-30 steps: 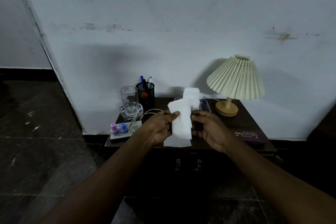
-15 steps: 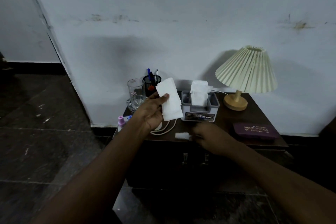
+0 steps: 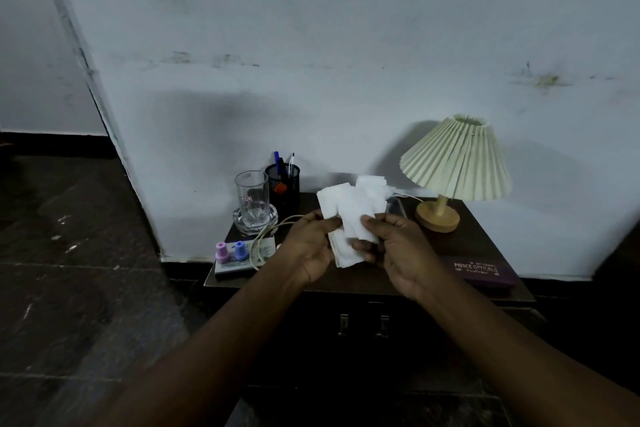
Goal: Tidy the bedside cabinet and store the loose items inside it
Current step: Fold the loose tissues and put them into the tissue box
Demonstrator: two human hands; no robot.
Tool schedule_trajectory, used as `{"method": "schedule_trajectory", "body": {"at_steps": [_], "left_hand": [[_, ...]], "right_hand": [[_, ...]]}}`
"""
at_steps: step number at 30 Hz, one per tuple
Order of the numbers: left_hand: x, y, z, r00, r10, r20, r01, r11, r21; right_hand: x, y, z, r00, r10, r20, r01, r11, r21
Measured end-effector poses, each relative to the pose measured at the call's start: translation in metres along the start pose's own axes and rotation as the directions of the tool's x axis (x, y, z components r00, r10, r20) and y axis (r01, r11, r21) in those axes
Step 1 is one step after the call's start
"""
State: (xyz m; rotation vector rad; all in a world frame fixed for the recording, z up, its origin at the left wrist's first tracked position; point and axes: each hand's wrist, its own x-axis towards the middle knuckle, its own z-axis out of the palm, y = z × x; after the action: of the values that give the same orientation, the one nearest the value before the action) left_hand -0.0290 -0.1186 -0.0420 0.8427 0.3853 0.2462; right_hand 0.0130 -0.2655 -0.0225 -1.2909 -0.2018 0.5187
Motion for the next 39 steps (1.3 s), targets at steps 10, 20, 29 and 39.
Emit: {"method": "schedule_trajectory", "body": {"at_steps": [10, 20, 29, 39], "left_hand": [[-0.01, 0.0, 0.005, 0.996, -0.031, 0.083, 0.024, 0.997, 0.075], [-0.015, 0.003, 0.013, 0.979, 0.017, 0.201, -0.035, 0.996, 0.087], [-0.004, -0.005, 0.008, 0.998, 0.047, 0.041, -0.05, 0.995, 0.082], [-0.002, -0.003, 0.008, 0.998, 0.055, 0.003, -0.055, 0.998, 0.011]], "right_hand": [[0.0, 0.003, -0.009, 0.99, -0.141, 0.023, 0.138, 0.9, -0.413], [-0.001, 0.0, -0.011, 0.91, -0.406, 0.085, 0.33, 0.585, -0.741], [0.009, 0.007, -0.014, 0.837, -0.546, 0.042, 0.406, 0.567, -0.717], [0.02, 0.004, -0.025, 0.864, -0.503, -0.002, 0.388, 0.669, -0.634]]}}
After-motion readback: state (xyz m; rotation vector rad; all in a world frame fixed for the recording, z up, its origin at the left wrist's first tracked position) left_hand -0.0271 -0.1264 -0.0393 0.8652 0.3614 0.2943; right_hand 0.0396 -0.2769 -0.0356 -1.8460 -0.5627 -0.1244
